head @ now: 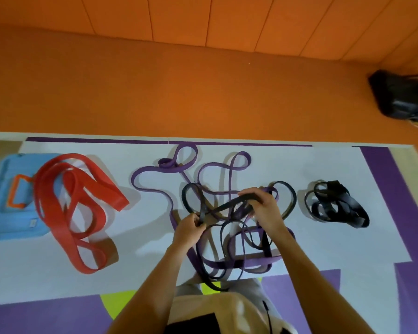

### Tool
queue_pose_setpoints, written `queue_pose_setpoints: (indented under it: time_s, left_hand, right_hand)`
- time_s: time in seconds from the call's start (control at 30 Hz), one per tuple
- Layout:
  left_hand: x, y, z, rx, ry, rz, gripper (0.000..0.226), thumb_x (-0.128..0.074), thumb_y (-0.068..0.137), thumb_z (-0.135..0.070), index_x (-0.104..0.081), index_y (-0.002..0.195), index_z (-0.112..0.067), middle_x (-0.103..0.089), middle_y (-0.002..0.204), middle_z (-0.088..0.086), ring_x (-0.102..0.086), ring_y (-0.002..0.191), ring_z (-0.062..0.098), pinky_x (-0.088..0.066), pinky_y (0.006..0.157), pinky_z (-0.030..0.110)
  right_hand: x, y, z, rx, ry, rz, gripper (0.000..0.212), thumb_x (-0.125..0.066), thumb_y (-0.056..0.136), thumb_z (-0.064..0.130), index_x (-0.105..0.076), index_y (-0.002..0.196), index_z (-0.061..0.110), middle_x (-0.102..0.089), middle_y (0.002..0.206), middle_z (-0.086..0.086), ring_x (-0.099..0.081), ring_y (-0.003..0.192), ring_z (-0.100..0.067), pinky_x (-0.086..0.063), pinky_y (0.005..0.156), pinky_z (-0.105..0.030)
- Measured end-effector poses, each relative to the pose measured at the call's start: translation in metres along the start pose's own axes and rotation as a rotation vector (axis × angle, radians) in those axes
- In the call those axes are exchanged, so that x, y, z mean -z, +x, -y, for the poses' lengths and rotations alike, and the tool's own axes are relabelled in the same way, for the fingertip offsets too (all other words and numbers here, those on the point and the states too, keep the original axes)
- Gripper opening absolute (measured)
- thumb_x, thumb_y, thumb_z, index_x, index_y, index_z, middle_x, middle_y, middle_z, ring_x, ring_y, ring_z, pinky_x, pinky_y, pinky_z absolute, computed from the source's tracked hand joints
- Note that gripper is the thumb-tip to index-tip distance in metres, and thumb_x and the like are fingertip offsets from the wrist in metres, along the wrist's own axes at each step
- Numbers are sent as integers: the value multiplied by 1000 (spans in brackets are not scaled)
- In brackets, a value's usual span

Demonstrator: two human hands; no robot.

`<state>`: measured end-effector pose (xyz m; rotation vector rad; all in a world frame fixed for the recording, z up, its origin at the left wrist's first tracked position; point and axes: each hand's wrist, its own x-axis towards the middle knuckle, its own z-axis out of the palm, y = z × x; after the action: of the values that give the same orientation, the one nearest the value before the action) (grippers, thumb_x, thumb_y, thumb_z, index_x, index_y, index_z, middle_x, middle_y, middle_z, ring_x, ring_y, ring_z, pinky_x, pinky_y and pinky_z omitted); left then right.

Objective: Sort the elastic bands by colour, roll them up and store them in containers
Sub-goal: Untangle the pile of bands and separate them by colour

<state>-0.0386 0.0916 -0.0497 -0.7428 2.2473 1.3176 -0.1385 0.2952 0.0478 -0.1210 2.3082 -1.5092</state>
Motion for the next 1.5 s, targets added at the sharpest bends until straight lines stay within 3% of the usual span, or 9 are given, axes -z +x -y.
queue_pose_setpoints:
  time_s: [0.13,0.23,0.4,0.53,0.8,0.97,1.1,1.33,1.5]
  left_hand:
    - [12,1,1,62,-492,1,29,-58,107,-17,-56,126,4,-76,108,21,-72,106,41,-57,100,54]
    - [32,-4,-7,10,-727,-71,24,-64,105,-15,-53,111,5,-73,86,19,-73,82,41,-65,71,42]
    - [58,0,-33,-235,-491,-75,35,-85,89,-23,-61,69,-9,-57,60,2,-66,64,11,-64,65,32]
    - [53,-9,-66,-376,-426,-2,36,-87,87,-29,-71,73,-1,-65,69,23,-71,64,26,-65,65,37]
    - [43,-7,-57,-111,-557,-261,36,-56,108,-31,-70,81,-13,-76,77,7,-78,78,28,-66,80,43]
    - [11,-11,-35,68,-165,228,31,-67,99,-51,-65,109,-21,-72,103,1,-70,98,19,-57,82,35]
    - [-13,-18,-27,81,-434,556,34,-65,103,-44,-70,124,-17,-77,121,3,-76,102,9,-60,89,27]
    - [4,-8,-40,178,-862,534,31,-61,107,-31,-72,128,-11,-76,125,13,-72,116,28,-53,98,41]
    - [22,-1,-40,105,-652,345,26,-80,93,-14,-75,117,-4,-80,96,9,-76,88,20,-60,82,31]
  right_hand:
    - [11,4,-2,-86,73,-98,24,-53,101,-3,-75,102,8,-78,83,2,-73,70,-22,-54,55,-20]
    - [17,7,-5,-136,-42,-123,17,-58,102,9,-74,102,14,-79,85,-1,-68,75,-34,-57,60,-34]
    - [0,1,-2,-58,-146,198,7,-75,97,22,-78,104,22,-76,94,2,-71,87,-20,-54,82,-36]
    - [-31,-9,8,-61,-1,449,36,-85,88,26,-74,121,15,-77,114,-8,-71,111,-29,-55,98,-40]
    - [-30,-19,-2,-126,287,134,13,-71,99,11,-72,108,2,-79,96,-21,-78,84,-34,-65,73,-39]
    - [-11,-17,5,-180,375,153,28,-75,98,25,-69,120,11,-79,103,-20,-78,87,-35,-63,70,-37]
    - [-1,-12,7,-181,328,279,32,-76,96,28,-71,125,16,-78,108,-19,-77,95,-37,-63,79,-40]
    - [21,-6,5,-207,444,374,32,-66,101,19,-68,132,12,-74,117,-26,-74,96,-47,-63,84,-47]
    - [24,-4,-4,-201,366,115,24,-64,101,11,-70,124,7,-79,97,-17,-75,73,-25,-61,65,-30]
